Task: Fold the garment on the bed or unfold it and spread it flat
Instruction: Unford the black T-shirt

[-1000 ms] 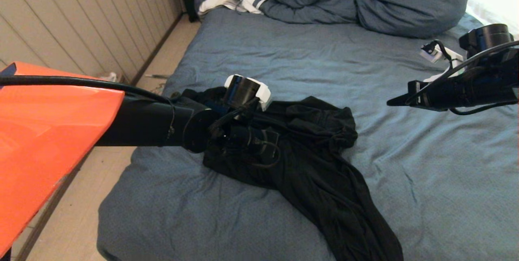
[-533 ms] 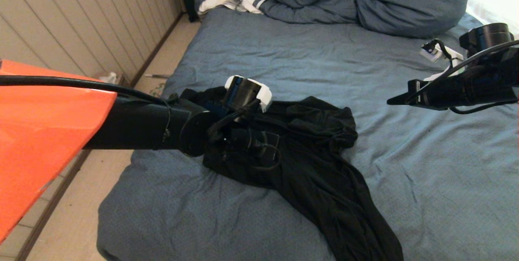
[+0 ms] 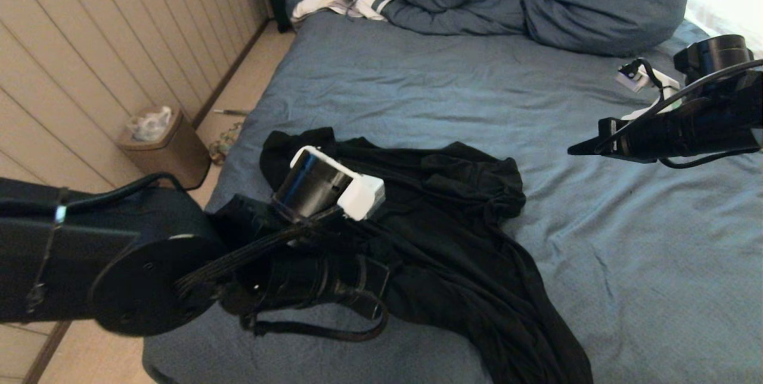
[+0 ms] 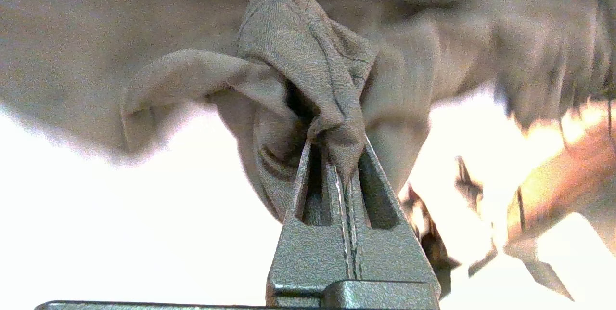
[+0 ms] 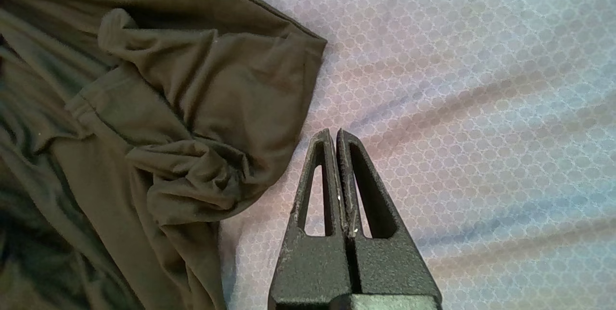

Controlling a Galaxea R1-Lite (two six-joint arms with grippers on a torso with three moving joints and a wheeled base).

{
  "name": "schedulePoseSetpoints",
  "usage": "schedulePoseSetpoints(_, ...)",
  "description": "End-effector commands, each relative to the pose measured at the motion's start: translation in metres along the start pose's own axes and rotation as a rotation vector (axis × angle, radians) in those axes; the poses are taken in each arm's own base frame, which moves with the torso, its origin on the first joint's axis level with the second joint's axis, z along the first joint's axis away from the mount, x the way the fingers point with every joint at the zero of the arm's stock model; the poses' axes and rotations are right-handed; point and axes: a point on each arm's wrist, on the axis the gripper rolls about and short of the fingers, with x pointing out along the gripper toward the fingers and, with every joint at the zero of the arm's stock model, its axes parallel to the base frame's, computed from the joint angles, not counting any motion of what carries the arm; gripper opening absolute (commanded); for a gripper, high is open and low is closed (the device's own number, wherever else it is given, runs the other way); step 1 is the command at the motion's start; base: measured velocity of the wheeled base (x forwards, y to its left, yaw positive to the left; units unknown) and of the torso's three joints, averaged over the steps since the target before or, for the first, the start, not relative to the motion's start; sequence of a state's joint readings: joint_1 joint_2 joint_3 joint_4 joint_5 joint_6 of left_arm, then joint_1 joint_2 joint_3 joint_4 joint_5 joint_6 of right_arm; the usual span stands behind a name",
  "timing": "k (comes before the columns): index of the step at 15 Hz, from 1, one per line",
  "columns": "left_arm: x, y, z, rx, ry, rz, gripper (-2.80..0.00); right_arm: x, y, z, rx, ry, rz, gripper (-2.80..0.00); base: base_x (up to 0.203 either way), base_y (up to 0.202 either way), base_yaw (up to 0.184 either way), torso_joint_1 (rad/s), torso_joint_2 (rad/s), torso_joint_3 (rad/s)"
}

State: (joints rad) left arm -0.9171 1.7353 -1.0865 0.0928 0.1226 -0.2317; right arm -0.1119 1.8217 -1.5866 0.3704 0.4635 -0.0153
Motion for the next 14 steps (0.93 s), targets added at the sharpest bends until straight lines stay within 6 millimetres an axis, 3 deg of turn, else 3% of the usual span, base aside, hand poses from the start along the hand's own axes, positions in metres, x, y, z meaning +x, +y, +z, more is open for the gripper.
schedulePoseSetpoints(1,-0.029,0.001,-0.025,0.002,0.013,-0.02,-2.8,-0.001,0.001,0.0,0.0,-0.001,0.003,-2.8,0.0,0.0,0.0,0.0,0.0,0.0)
schedulePoseSetpoints(4,-0.039,-0.006,-0.058,0.0,0.088,-0.046,-2.8,0.001,0.0,0.0,0.001,0.003,0.004,-2.8,0.0,0.0,0.0,0.0,0.0,0.0)
schedulePoseSetpoints(10,-0.041,-0.03,-0.094,0.009,0.201,-0.103,-2.8,0.003,0.002,-0.001,0.001,0.009,0.01,-2.8,0.0,0.0,0.0,0.0,0.0,0.0)
schedulePoseSetpoints(14,-0.044,-0.026,-0.118,0.03,0.276,-0.091,-2.8,0.004,0.002,-0.001,0.001,0.011,0.011,-2.8,0.0,0.0,0.0,0.0,0.0,0.0)
